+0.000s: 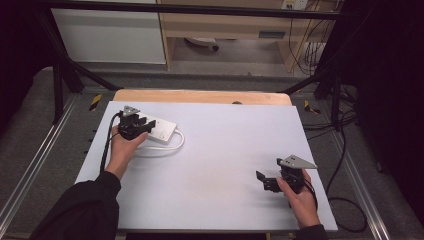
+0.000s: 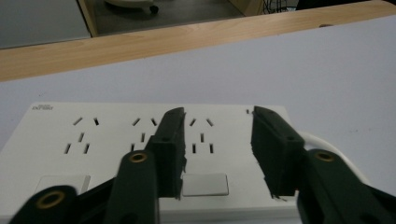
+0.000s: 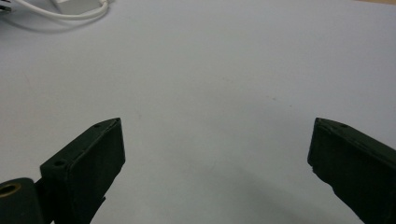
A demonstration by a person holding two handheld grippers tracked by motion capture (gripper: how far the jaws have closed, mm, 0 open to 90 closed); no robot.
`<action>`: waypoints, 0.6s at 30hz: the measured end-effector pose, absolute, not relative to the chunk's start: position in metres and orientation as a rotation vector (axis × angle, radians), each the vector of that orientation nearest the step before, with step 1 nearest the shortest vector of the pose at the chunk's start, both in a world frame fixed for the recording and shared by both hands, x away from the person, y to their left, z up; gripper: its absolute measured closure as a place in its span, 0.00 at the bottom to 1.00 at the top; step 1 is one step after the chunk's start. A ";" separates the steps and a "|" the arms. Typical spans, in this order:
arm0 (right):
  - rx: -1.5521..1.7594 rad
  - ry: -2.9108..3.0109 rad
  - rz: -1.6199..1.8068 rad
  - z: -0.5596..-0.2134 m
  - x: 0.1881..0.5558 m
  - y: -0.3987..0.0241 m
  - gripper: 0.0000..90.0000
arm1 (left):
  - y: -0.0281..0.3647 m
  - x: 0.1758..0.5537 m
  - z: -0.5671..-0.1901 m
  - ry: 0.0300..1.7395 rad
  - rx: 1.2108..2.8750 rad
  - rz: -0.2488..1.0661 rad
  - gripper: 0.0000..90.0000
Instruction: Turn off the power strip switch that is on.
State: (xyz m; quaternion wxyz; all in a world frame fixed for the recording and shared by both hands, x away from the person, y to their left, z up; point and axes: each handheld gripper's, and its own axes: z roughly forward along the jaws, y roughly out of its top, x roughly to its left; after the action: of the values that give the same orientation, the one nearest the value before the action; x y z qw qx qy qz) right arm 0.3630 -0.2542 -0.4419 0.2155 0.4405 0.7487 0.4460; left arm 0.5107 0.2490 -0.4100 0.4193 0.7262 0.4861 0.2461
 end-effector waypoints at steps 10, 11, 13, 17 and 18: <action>1.222 2.076 1.237 -0.442 0.363 -0.254 0.05 | 0.243 0.506 -0.403 1.157 1.811 0.669 0.15; 1.219 2.076 1.237 -0.442 0.363 -0.254 0.04 | 0.242 0.505 -0.402 1.157 1.798 0.665 0.14; 1.222 2.077 1.237 -0.442 0.363 -0.254 0.04 | 0.241 0.505 -0.401 1.154 1.787 0.666 0.14; 1.220 2.076 1.240 -0.442 0.363 -0.254 0.04 | 0.240 0.502 -0.397 1.156 1.772 0.650 0.12; 1.221 2.076 1.240 -0.442 0.363 -0.254 0.04 | 0.239 0.501 -0.396 1.153 1.766 0.649 0.12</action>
State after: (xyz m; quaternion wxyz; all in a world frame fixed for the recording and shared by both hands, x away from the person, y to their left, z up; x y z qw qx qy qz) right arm 0.3631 -0.2538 -0.4419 0.2148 0.4401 0.7485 0.4471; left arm 0.5013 0.2390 -0.3961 0.4506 0.7145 0.4663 0.2625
